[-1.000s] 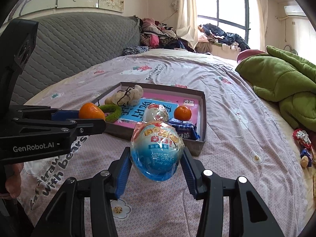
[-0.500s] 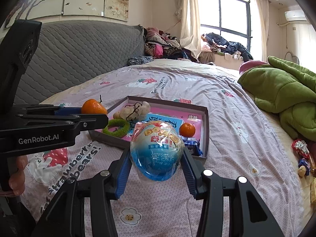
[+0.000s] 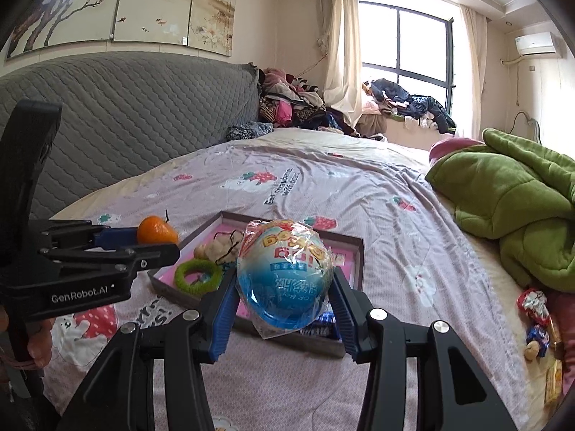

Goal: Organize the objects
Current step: 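Carry the orange with the left tool while the right tool carries the egg packet over the tray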

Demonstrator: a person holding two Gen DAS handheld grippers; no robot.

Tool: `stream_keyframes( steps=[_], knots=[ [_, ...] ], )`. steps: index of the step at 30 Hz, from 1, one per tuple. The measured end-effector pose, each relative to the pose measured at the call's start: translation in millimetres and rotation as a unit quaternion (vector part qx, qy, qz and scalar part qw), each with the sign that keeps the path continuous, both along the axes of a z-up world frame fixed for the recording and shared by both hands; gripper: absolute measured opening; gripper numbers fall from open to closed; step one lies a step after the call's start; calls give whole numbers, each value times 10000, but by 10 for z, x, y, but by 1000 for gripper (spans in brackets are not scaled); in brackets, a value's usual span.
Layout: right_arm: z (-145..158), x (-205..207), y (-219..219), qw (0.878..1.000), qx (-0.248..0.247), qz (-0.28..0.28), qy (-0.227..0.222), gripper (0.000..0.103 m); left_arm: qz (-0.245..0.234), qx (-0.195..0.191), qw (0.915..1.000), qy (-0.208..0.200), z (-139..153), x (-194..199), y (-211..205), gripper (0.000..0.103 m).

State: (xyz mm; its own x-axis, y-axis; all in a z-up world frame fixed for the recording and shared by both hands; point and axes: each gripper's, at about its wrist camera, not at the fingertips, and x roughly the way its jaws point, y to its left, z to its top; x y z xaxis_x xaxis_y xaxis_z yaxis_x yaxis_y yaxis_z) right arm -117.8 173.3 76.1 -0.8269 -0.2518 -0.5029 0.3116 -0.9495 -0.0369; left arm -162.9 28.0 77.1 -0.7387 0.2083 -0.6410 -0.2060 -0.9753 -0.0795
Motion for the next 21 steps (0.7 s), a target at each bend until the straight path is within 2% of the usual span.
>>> stream_keyframes(
  steps=[8,21],
  knots=[
    [126,-304,-3,9999,99,-10,134,49,70,-52,9999,-59,-19,-337,-8,40],
    [105,-710,162,9998,115,-139,113,49,122,-112,9998,-90,-185,-752,52,40]
  ],
)
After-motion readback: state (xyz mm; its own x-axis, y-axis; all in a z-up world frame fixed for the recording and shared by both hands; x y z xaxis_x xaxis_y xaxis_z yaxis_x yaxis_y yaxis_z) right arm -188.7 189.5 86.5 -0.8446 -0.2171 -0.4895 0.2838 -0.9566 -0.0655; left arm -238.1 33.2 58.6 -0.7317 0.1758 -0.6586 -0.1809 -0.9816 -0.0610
